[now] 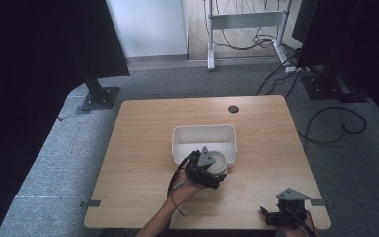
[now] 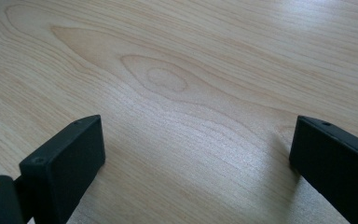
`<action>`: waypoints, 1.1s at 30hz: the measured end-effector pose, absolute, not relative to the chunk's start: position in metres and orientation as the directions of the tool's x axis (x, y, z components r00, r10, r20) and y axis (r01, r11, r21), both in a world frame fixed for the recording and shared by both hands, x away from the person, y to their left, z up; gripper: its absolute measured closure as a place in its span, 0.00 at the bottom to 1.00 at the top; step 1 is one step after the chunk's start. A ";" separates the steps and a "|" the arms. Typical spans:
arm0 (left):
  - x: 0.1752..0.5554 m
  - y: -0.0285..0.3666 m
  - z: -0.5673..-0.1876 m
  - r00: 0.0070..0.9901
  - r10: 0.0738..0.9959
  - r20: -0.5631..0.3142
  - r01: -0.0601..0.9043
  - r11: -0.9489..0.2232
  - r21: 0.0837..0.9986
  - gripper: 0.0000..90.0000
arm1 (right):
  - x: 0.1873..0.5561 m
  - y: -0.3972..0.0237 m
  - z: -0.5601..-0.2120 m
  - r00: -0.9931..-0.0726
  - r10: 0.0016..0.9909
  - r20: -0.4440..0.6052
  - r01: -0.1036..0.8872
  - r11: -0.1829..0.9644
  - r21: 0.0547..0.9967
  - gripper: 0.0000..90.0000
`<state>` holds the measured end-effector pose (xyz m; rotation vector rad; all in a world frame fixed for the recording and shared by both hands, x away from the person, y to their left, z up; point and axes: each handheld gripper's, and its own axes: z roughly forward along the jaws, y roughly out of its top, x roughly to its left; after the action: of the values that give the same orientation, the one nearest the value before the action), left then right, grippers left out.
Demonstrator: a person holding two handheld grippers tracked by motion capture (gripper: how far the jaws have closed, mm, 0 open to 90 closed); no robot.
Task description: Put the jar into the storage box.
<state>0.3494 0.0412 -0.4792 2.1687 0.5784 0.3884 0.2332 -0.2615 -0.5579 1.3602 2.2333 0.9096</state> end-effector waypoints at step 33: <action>0.406 0.035 -0.479 0.754 0.652 0.082 0.350 -0.503 0.790 0.11 | 0.233 -0.262 -0.558 -0.465 0.885 0.018 0.645 0.325 0.692 0.03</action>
<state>0.4057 0.0351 -0.4785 2.1400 0.7487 0.4771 0.2332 -0.2616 -0.5580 1.3593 2.2322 0.9114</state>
